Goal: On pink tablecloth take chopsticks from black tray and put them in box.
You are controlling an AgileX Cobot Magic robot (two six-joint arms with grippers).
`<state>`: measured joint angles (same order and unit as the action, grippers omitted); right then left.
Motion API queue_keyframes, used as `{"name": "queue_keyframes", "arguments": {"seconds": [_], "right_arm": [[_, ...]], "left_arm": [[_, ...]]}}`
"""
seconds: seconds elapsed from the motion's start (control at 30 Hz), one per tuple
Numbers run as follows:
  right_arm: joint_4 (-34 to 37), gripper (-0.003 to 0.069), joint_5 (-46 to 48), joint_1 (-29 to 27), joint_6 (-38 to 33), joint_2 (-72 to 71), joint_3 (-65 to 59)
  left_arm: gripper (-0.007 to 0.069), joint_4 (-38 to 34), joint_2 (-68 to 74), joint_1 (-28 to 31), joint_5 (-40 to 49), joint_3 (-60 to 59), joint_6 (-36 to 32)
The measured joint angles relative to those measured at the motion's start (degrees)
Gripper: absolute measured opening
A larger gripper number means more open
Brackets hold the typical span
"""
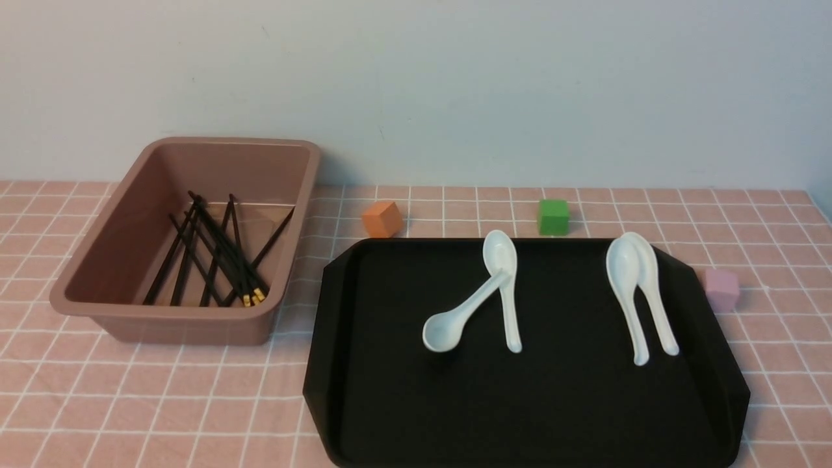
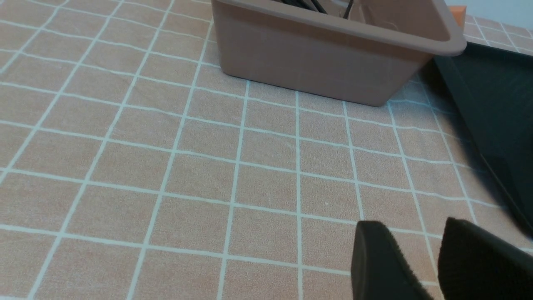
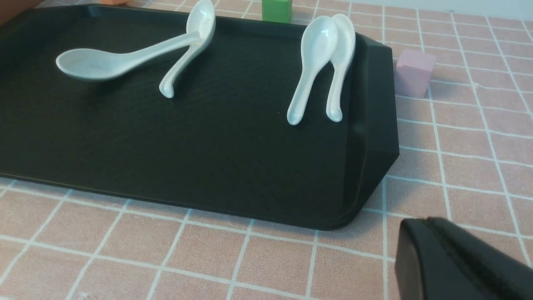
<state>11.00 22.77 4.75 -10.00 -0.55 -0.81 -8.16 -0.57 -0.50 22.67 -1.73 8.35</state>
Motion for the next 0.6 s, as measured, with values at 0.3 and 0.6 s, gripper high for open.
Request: {"name": "queue_keyframes", "arguments": {"seconds": [0.3, 0.6], "right_arm": [[0.0, 0.0013, 0.0, 0.0, 0.0, 0.0, 0.0], [0.0, 0.002, 0.0, 0.0, 0.0, 0.0, 0.0]], "left_arm": [[0.0239, 0.0, 0.0, 0.0, 0.0, 0.0, 0.0], [0.0239, 0.0, 0.0, 0.0, 0.0, 0.0, 0.0]]}}
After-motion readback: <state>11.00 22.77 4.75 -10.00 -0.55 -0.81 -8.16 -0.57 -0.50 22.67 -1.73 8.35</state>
